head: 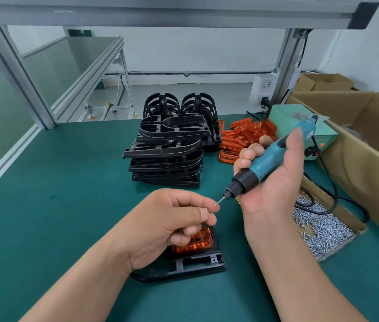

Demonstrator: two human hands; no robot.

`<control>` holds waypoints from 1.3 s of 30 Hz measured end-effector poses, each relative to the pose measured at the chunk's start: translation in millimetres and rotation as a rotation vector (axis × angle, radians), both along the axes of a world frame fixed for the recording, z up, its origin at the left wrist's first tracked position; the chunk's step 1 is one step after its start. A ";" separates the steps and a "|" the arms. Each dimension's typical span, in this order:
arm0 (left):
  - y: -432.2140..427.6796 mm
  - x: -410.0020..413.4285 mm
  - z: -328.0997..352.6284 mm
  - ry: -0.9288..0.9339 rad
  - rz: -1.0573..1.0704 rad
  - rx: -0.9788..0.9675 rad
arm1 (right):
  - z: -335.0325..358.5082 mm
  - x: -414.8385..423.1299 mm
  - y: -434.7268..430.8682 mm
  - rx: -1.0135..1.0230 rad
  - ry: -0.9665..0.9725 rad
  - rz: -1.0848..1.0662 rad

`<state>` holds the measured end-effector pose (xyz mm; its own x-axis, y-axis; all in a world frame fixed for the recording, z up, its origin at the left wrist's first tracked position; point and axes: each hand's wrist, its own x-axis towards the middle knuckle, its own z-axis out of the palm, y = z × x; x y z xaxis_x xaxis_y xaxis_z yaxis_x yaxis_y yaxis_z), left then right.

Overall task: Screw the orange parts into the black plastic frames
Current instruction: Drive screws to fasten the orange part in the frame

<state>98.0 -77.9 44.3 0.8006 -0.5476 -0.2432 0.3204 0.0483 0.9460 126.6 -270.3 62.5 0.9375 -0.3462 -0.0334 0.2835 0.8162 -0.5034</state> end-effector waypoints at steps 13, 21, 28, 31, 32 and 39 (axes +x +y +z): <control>-4.4 -2.9 -3.4 -0.011 -0.012 -0.020 | -3.2 -1.9 5.5 -0.114 0.022 0.002; -1.9 -1.6 -2.0 -0.024 -0.014 -0.008 | -4.4 -3.1 1.4 -0.100 0.013 0.009; -2.6 -2.4 0.4 -0.067 -0.006 0.051 | -5.9 -3.4 2.5 -0.122 0.010 0.017; -2.2 -2.2 0.8 -0.078 0.001 0.065 | -5.8 -2.9 2.7 -0.126 0.002 0.010; -2.5 -2.3 0.9 -0.080 0.003 0.068 | -5.8 -2.8 2.4 -0.118 -0.001 0.001; -1.0 -0.1 2.4 -0.120 0.030 0.079 | -1.6 -8.2 -2.3 -0.070 -0.095 -0.011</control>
<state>97.9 -78.9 46.7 0.8421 -0.5062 -0.1862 0.2042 -0.0205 0.9787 118.5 -272.6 60.8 0.9314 -0.3552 0.0803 0.3417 0.7765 -0.5295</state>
